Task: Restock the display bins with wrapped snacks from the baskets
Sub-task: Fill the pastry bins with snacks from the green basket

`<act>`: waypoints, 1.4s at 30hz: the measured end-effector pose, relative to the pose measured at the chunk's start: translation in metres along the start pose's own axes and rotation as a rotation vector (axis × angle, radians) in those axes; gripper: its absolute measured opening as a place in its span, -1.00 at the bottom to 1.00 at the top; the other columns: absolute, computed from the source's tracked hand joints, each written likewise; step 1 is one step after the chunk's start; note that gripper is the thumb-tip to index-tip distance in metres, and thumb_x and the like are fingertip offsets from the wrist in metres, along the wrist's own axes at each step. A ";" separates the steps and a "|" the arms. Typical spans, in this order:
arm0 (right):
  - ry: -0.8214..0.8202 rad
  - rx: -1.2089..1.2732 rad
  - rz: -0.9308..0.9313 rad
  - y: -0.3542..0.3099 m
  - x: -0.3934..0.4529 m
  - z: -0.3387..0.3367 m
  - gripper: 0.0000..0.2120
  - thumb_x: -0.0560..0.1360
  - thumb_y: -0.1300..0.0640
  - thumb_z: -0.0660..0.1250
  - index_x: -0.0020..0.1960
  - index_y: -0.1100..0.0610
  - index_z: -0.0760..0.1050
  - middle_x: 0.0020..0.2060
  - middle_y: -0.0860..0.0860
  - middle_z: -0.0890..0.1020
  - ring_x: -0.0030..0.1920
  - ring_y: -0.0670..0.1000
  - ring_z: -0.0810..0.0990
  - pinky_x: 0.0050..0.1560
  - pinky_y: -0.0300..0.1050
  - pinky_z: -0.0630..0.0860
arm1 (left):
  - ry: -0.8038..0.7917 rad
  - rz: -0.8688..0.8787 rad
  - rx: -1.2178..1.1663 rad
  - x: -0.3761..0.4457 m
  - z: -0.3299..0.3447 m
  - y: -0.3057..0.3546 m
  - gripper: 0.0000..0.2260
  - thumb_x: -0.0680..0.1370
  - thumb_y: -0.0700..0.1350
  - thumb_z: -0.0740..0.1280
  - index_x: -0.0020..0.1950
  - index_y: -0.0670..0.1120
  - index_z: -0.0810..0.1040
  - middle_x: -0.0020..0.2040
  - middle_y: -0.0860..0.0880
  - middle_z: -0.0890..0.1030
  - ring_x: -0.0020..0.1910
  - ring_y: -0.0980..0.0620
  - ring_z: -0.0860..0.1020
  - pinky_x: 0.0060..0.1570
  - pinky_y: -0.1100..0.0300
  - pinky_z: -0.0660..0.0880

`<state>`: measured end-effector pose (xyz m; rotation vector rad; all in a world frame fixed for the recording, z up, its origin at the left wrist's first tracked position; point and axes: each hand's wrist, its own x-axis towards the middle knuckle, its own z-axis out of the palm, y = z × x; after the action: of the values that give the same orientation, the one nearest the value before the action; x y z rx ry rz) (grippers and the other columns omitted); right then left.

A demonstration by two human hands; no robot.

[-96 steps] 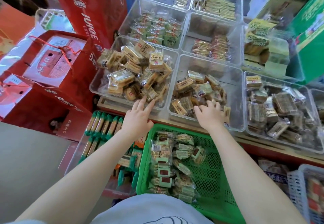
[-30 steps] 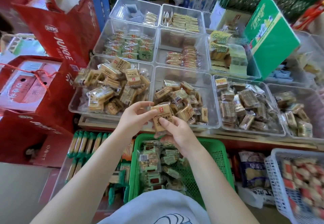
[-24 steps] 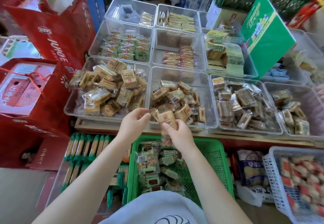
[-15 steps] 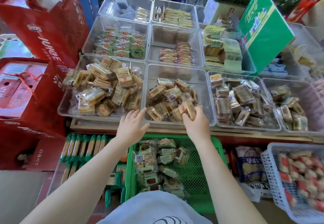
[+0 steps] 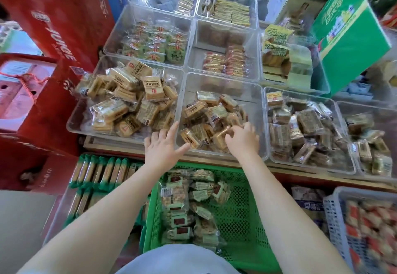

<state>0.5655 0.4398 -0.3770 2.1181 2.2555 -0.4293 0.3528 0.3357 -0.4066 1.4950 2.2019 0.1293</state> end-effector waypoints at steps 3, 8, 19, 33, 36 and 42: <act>0.140 -0.024 -0.101 -0.010 0.009 0.006 -0.66 0.61 0.03 0.24 0.34 0.13 0.44 0.37 0.16 0.43 0.37 0.17 0.38 0.39 0.14 0.34 | -0.005 -0.007 0.009 0.000 0.000 0.001 -0.25 0.52 0.47 0.02 0.61 0.23 -0.16 0.51 -0.06 0.31 0.47 -0.15 0.24 0.44 -0.17 0.11; -0.120 0.116 -0.300 -0.031 0.046 0.025 -0.33 0.57 -0.15 0.32 0.59 0.00 0.17 0.57 0.08 0.23 0.55 0.15 0.19 0.53 0.18 0.21 | 0.004 -0.033 0.011 0.002 0.000 0.002 -0.23 0.50 0.50 0.04 0.60 0.26 -0.17 0.49 -0.04 0.33 0.47 -0.14 0.23 0.43 -0.16 0.10; 0.119 0.773 0.257 0.026 0.106 -0.021 -0.62 0.63 0.11 0.25 0.41 0.16 0.31 0.32 0.15 0.48 0.13 0.08 0.54 -0.04 -0.08 0.45 | -0.020 -0.105 0.040 0.003 0.000 0.007 -0.24 0.50 0.48 0.08 0.58 0.32 -0.20 0.52 -0.02 0.30 0.49 -0.15 0.20 0.45 -0.13 0.08; -0.176 -0.204 -0.364 -0.023 0.071 0.027 -0.53 0.68 -0.21 -0.03 0.57 -0.22 0.19 0.63 0.15 -0.01 0.62 0.19 -0.10 0.57 0.27 -0.13 | -0.059 -0.032 0.039 0.000 -0.006 0.007 -0.24 0.53 0.47 0.02 0.61 0.24 -0.22 0.53 -0.04 0.28 0.48 -0.17 0.21 0.43 -0.16 0.09; 0.034 -0.081 -0.357 -0.080 0.054 0.020 -0.63 0.67 -0.03 0.08 0.38 0.07 0.45 0.55 0.23 0.22 0.58 0.24 0.09 0.55 0.25 0.02 | -0.082 0.004 0.030 0.002 -0.007 0.005 -0.24 0.55 0.45 0.02 0.61 0.21 -0.23 0.53 -0.06 0.27 0.48 -0.16 0.21 0.43 -0.16 0.08; -0.020 0.221 -0.705 -0.178 0.041 0.012 -0.26 0.51 -0.26 0.30 0.58 -0.09 0.10 0.54 0.13 0.23 0.54 0.19 0.19 0.47 0.20 0.21 | 0.160 0.187 -0.313 -0.008 -0.024 -0.029 -0.59 0.58 -0.02 0.30 0.43 -0.01 0.43 0.30 -0.07 0.43 0.27 -0.12 0.38 0.21 -0.07 0.45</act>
<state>0.3854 0.4698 -0.3639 1.2920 3.0062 -0.7283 0.3202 0.3209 -0.3925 1.5497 2.0379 0.6436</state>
